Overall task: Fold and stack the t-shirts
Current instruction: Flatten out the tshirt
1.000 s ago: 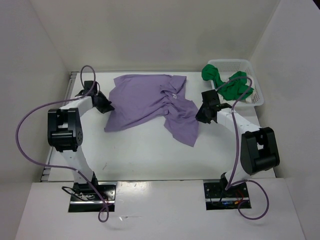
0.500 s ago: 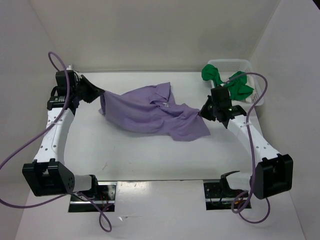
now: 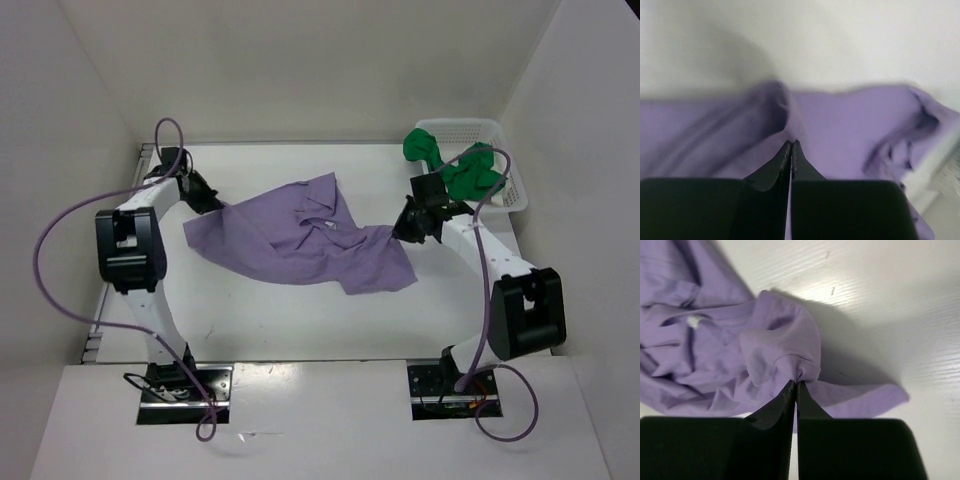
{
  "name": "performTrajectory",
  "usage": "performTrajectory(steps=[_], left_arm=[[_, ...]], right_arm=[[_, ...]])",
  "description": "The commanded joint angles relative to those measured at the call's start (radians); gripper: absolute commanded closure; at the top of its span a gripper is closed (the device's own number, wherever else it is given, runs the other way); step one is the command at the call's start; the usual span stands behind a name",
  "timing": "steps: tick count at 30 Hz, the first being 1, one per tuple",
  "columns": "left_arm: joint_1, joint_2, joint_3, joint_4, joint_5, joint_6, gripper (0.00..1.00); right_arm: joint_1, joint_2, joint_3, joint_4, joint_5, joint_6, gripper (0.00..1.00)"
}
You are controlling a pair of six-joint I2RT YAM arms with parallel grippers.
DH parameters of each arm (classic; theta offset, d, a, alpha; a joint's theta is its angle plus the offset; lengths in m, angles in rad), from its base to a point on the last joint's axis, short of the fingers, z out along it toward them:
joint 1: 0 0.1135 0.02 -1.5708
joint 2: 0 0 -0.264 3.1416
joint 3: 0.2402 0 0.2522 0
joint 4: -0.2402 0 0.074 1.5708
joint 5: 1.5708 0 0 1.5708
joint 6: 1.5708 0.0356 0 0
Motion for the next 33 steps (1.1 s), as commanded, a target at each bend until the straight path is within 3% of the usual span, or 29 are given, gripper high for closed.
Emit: performTrajectory(steps=[1, 4, 5, 7, 8, 9, 11, 12, 13, 14, 17, 18, 20, 22, 23, 24, 26, 29, 33], left_arm=[[-0.017, 0.112, 0.203, -0.012, -0.032, 0.040, 1.00], [-0.026, 0.244, 0.345, -0.061, -0.032, 0.049, 1.00], [-0.035, 0.281, 0.493, -0.089, -0.041, 0.049, 1.00], [-0.044, 0.367, 0.630, -0.146, -0.041, 0.049, 0.93], [-0.044, 0.377, 0.672, -0.146, -0.025, 0.049, 0.85], [-0.044, 0.351, 0.657, -0.146, -0.015, 0.049, 0.74], [-0.044, 0.303, 0.579, -0.120, -0.026, 0.074, 0.25], [-0.044, 0.244, 0.533, -0.120, -0.049, 0.101, 0.08], [-0.023, 0.202, 0.394, -0.080, -0.058, 0.102, 0.00], [-0.005, 0.152, 0.296, -0.041, -0.058, 0.102, 0.00], [0.069, -0.074, -0.034, 0.098, -0.049, 0.036, 0.00], [0.078, -0.162, -0.090, 0.116, -0.061, 0.036, 0.07], [0.089, -0.221, -0.165, 0.144, -0.104, 0.025, 0.33], [0.089, -0.212, -0.193, 0.144, -0.114, 0.025, 0.56], [0.089, -0.184, -0.193, 0.144, -0.114, 0.016, 0.61], [0.089, -0.168, -0.202, 0.144, -0.123, 0.016, 0.63], [0.089, -0.127, -0.213, 0.162, -0.137, -0.023, 0.62], [0.089, -0.073, -0.213, 0.187, -0.137, -0.044, 0.50], [0.089, -0.021, -0.190, 0.207, -0.137, -0.044, 0.49]], right_arm=[[-0.012, 0.068, 0.033, 0.065, 0.030, -0.024, 0.96], [-0.012, 0.137, 0.054, 0.074, 0.040, -0.024, 0.96], [-0.012, 0.157, 0.065, 0.084, 0.040, -0.024, 0.96], [-0.022, 0.209, 0.077, 0.084, 0.049, -0.024, 0.96], [-0.022, 0.222, 0.086, 0.084, 0.049, -0.024, 0.96], [-0.022, 0.234, 0.086, 0.093, 0.049, -0.024, 0.96], [-0.022, 0.243, 0.086, 0.093, 0.049, -0.015, 0.91], [-0.022, 0.243, 0.086, 0.105, 0.038, -0.015, 0.86], [-0.022, 0.230, 0.086, 0.105, 0.038, -0.015, 0.81], [-0.022, 0.220, 0.086, 0.105, 0.038, -0.015, 0.72], [-0.022, 0.168, 0.063, 0.105, 0.008, -0.015, 0.62], [-0.022, 0.154, 0.063, 0.116, 0.007, -0.015, 0.58], [-0.022, 0.112, 0.043, 0.116, -0.028, -0.015, 0.58], [-0.022, 0.081, 0.031, 0.116, -0.043, -0.015, 0.70], [-0.022, 0.070, 0.031, 0.116, -0.058, -0.015, 0.74], [-0.022, 0.059, 0.031, 0.116, -0.059, -0.015, 0.82], [-0.012, 0.017, 0.007, 0.107, -0.068, -0.015, 0.86], [-0.012, -0.033, -0.016, 0.098, -0.068, -0.015, 0.86], [-0.012, -0.066, -0.049, 0.079, -0.078, -0.004, 0.82]])
